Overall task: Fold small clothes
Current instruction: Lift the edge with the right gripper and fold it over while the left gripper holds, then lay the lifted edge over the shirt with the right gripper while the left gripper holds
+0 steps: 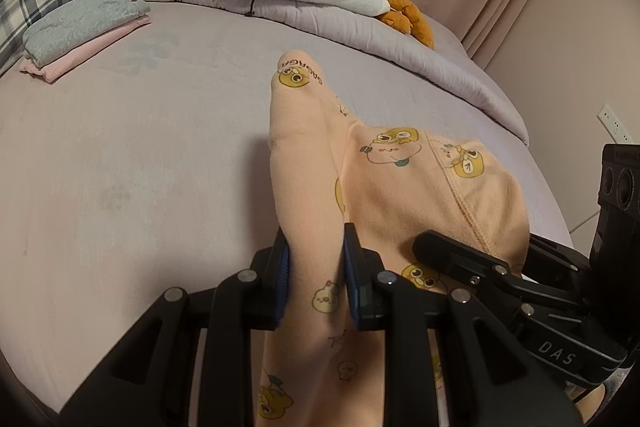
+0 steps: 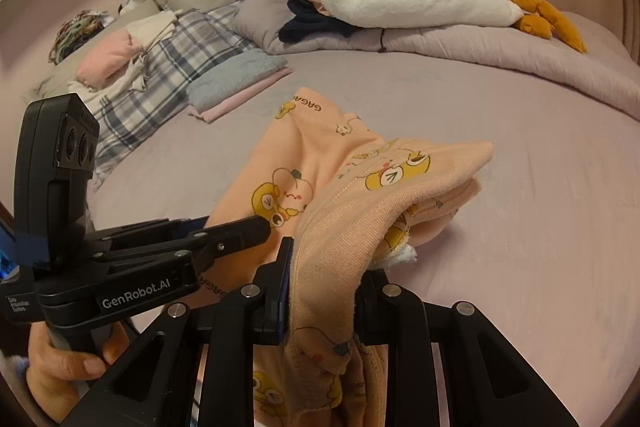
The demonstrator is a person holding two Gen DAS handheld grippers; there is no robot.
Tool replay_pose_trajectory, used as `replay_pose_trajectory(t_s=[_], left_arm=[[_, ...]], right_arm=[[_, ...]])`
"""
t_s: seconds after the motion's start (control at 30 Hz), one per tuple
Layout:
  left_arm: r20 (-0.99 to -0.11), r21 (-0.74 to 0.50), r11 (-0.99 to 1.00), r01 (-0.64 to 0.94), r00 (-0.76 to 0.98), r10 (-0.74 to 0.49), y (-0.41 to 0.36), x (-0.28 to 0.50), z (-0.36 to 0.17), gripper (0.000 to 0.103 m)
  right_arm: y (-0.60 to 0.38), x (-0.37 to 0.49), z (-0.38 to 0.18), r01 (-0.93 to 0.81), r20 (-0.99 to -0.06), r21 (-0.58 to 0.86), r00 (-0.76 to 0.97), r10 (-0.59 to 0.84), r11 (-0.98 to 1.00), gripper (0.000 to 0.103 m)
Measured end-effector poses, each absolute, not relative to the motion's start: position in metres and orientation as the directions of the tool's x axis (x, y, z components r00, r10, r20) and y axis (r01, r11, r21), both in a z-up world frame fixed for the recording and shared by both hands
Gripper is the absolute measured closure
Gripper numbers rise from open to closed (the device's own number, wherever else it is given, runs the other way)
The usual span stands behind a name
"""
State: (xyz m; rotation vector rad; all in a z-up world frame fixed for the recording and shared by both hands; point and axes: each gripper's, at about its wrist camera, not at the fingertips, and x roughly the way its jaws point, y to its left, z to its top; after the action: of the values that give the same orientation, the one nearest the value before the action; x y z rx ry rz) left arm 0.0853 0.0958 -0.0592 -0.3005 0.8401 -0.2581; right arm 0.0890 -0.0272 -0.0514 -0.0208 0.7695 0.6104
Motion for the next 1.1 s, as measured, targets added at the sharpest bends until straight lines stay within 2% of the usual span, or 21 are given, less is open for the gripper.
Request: replay_pose_trajectory(t_s=[1.1], left_arm=[[-0.681, -0.361, 0.928, 0.095, 0.653, -0.331, 0.124, 0.196, -0.068, 0.080]], right_arm=[[0.010, 0.178, -0.051, -0.515, -0.658, 0.145, 0.588, 0.471, 0.845, 0.076]])
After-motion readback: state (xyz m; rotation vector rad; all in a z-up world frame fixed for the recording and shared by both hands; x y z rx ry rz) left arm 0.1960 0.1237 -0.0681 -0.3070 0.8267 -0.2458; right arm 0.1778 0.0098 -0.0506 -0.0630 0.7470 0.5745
